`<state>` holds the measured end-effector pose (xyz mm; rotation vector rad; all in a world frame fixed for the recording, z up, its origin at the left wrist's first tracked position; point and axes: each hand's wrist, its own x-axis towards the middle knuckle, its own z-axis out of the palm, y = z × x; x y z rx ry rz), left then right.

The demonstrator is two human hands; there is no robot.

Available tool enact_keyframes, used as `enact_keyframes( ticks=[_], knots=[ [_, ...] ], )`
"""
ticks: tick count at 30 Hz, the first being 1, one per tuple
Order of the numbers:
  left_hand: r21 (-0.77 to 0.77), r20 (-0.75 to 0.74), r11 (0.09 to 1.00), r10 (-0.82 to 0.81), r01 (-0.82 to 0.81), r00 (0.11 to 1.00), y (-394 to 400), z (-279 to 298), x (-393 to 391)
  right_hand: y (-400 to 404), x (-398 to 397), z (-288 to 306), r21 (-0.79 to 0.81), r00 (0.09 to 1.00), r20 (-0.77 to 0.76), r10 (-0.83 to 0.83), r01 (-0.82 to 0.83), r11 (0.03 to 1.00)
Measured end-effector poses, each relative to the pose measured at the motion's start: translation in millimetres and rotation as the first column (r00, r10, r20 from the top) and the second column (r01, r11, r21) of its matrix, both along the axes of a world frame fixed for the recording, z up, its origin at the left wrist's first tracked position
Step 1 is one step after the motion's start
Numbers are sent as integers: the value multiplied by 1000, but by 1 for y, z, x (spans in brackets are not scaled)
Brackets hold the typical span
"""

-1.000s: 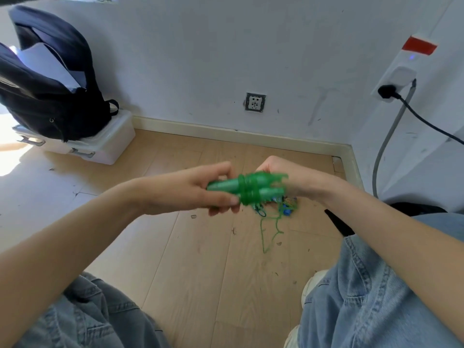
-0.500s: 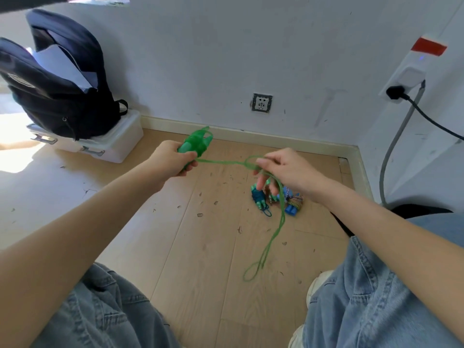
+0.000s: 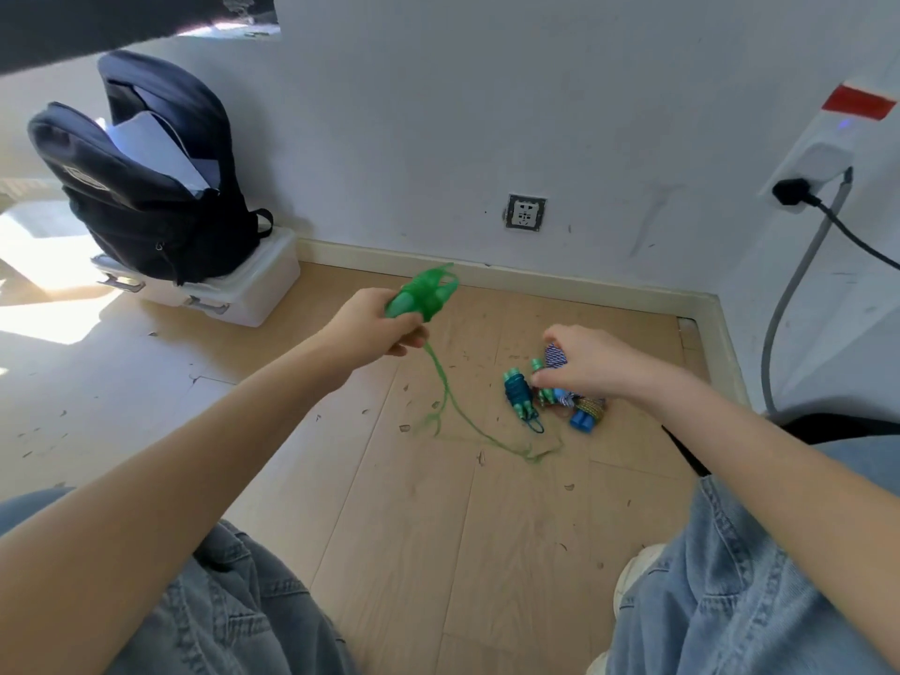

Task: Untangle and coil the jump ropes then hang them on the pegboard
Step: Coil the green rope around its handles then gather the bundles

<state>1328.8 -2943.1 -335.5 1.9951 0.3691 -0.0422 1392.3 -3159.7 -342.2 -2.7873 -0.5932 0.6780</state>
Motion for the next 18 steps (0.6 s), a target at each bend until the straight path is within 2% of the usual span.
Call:
enact_keyframes(
  ticks=[2,4,7,9,11,12,14,16,18],
  knots=[
    [-141,23,985,-97,99,995,-13,10,-3,6,-5,5,318,983,-173,60,-2,948],
    [-246,66,955,-154,166,986,-21,16,-6,15,-13,10,554,907,-386,168,82,829],
    [-332,105,926,-151,178,983,-24,19,-7,22,-18,10,696,827,-491,273,183,695],
    [-344,102,926,-130,157,986,-22,17,-6,26,-19,12,717,808,-547,219,317,621],
    [-183,81,977,-101,114,992,-19,11,-4,26,-20,11,685,838,-527,144,319,655],
    [-25,73,996,-85,87,994,-16,7,-3,25,-20,11,660,843,-518,142,289,694],
    [269,52,962,-57,41,997,-9,-2,0,23,-22,9,632,802,-564,198,264,729],
    [398,-6,916,-49,47,999,-5,-9,0,19,-21,13,644,730,-635,252,321,695],
    [477,-112,871,-77,122,991,-6,-13,-1,15,-18,18,673,708,-644,291,343,655]
  ],
)
